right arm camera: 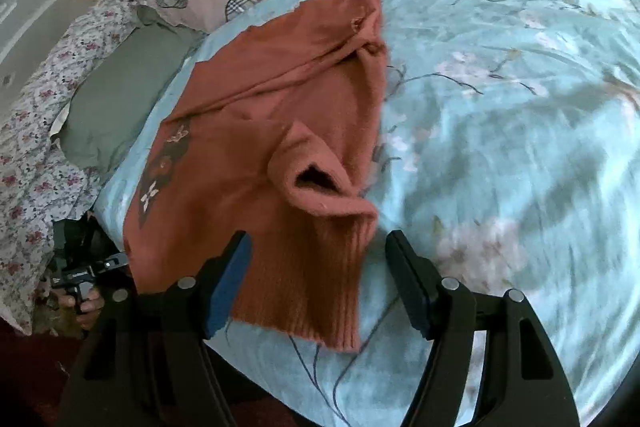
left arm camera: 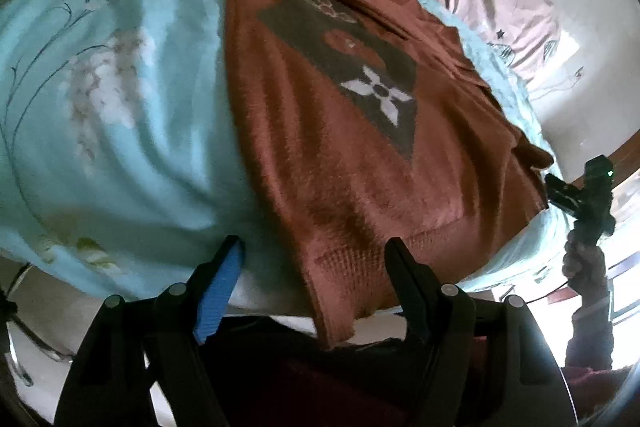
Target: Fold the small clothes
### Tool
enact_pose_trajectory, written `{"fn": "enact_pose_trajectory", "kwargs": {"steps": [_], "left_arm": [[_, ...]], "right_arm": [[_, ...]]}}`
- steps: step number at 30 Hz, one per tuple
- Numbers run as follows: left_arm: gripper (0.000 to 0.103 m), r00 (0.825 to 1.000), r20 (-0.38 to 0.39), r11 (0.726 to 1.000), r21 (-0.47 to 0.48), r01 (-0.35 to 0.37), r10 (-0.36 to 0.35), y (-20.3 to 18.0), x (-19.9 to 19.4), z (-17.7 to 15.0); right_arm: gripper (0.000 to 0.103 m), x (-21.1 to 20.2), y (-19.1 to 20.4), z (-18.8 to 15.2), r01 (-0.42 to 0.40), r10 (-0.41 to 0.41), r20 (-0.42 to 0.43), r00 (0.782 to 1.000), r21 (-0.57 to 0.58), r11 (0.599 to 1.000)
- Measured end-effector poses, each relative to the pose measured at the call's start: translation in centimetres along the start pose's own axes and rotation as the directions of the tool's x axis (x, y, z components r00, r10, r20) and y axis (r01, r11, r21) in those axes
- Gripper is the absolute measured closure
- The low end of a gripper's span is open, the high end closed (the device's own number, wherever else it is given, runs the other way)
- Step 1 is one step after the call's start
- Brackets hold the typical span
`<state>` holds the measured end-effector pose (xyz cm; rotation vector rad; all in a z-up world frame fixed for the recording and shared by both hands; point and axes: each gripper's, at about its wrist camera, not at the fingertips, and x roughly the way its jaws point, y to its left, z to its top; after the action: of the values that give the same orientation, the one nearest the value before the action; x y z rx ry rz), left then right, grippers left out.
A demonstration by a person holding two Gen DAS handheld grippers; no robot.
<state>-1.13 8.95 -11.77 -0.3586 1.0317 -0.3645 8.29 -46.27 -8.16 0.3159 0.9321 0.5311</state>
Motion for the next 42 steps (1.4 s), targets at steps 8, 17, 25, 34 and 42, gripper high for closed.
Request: {"fn": "enact_pose_trajectory", "kwargs": {"steps": [8,17,25,34,42], "left_arm": [[0.086,0.997,-0.028,0.996,0.061,0.073,-0.071,-0.9,1.3,0.3],[0.099,0.993,0.067,0.980,0.180,0.086,-0.099,-1.3,-5.5,0.4],[0.097,0.995,0.003,0.978,0.187,0.096,-0.098,-0.4,-3.0,1.0],[0.048,0.988,-0.030,0.986,0.066,0.151,-0.149,1.1,0.0,0.8],[0.097,0.985,-0.007,0.981,0.089,0.171,-0.171,0.8,1.0,0.3]], "right_arm": [[0.093,1.5,-0.3,-0.2,-0.051,0.053,-0.045,0.998,0.041,0.998],[0.096,-3.4,1.1,-4.8,-0.226,0.228,-0.031,0.973,0.046,0.973],[0.090,-1.1,1.2,-6.1,-0.226,0.229,-0.089,0.969,0.049,0.973],[0.065,-1.0,1.2,-6.0,-0.254,0.257,-0.049,0.965,0.066,0.965],[0.068,-0.8,2.1,-5.8,-0.242,0.243,-0.031,0.969,0.048,0.969]]}}
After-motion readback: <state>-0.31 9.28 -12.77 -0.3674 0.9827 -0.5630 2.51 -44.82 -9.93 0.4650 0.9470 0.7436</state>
